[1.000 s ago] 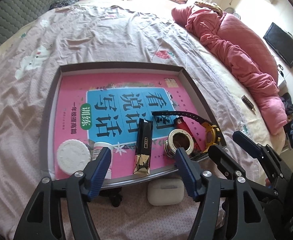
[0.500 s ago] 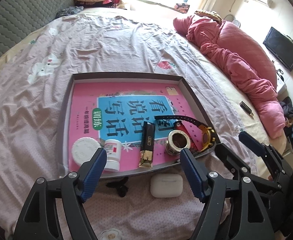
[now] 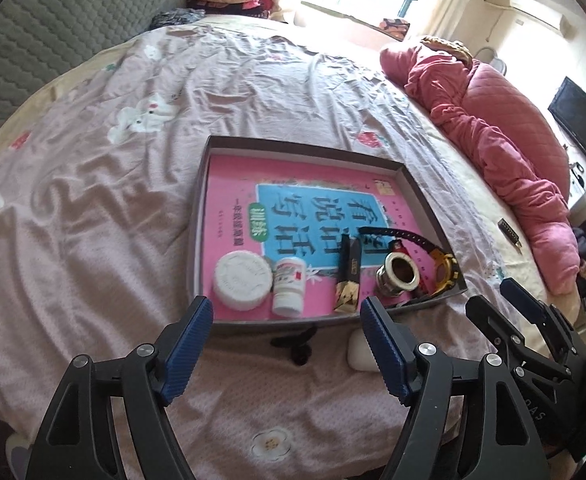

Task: Organize rigid objects
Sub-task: 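Withdraw both tools from the box toward the white earbud case, then close right tool on the white earbud case while left tool reaches the black hair clip, then lift the earbud case with right tool while left tool grasps the black hair clip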

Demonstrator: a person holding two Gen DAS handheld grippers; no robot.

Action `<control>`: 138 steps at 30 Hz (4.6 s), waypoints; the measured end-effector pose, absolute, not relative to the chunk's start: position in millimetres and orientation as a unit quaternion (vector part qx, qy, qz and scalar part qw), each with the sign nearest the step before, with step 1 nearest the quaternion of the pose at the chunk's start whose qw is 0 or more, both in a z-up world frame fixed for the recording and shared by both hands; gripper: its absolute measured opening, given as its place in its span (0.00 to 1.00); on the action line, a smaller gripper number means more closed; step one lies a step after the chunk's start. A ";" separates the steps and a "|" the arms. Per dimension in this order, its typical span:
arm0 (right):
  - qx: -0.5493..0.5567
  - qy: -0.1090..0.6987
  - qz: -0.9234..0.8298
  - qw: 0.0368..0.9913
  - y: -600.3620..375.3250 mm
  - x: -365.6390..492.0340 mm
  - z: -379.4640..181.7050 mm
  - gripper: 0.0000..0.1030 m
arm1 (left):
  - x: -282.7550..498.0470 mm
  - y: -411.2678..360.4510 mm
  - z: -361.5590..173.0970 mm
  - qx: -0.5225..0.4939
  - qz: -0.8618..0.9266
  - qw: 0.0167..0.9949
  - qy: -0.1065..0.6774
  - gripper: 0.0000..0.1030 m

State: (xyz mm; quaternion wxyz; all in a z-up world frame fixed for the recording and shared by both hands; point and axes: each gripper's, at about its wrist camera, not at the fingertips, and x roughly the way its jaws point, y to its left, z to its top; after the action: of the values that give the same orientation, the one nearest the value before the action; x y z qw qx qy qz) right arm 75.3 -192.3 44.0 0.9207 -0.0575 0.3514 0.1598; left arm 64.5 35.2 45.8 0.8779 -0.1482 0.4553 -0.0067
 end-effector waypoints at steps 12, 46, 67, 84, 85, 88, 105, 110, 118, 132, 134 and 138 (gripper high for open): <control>-0.064 0.369 0.172 0.911 -184.7 58.3 31.3 0.68 | 47.7 23.7 31.5 -0.132 -0.006 0.867 0.480 0.75; -0.079 0.430 0.175 0.882 -164.7 51.2 -25.3 0.68 | 72.2 7.4 -29.9 -0.156 -0.025 0.822 0.546 0.72; -0.039 0.455 0.150 0.877 -143.8 80.5 -59.7 0.68 | 103.1 10.8 -54.3 -0.183 -0.024 0.809 0.559 0.35; -0.019 0.454 0.145 0.879 -151.2 86.0 -63.1 0.61 | 110.5 15.1 -60.2 -0.209 -0.015 0.806 0.554 0.33; -0.017 0.453 0.146 0.879 -152.8 85.6 -62.5 0.61 | 109.6 16.3 -60.0 -0.212 -0.016 0.806 0.552 0.33; -0.012 0.453 0.151 0.879 -158.5 82.6 -60.6 0.61 | 105.3 18.4 -58.3 -0.217 -0.020 0.807 0.549 0.33; 0.021 0.439 0.155 0.885 -187.1 68.5 -44.2 0.61 | 84.6 20.6 -14.9 -0.210 -0.035 0.834 0.509 0.33; 0.026 0.428 0.155 0.890 -190.9 66.6 -34.3 0.61 | 80.0 22.0 -2.7 -0.206 -0.034 0.840 0.500 0.33; 0.027 0.411 0.157 0.897 -193.4 62.3 -19.3 0.61 | 75.8 20.0 11.9 -0.199 -0.034 0.848 0.490 0.33; 0.015 0.378 0.156 0.912 -202.2 72.1 8.8 0.61 | 78.0 14.9 32.8 -0.184 -0.038 0.861 0.474 0.33; 0.012 0.373 0.155 0.915 -204.2 74.3 13.2 0.61 | 78.9 15.2 35.6 -0.182 -0.038 0.862 0.471 0.33; 0.003 0.363 0.153 0.919 -206.9 79.9 23.4 0.61 | 80.0 16.7 39.9 -0.176 -0.035 0.866 0.467 0.33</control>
State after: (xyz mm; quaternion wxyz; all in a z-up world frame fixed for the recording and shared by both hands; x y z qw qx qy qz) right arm 79.9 -206.9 23.4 0.9191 0.0030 0.3630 0.1531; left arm 80.0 16.7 39.9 0.8656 -0.1760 0.4674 -0.0347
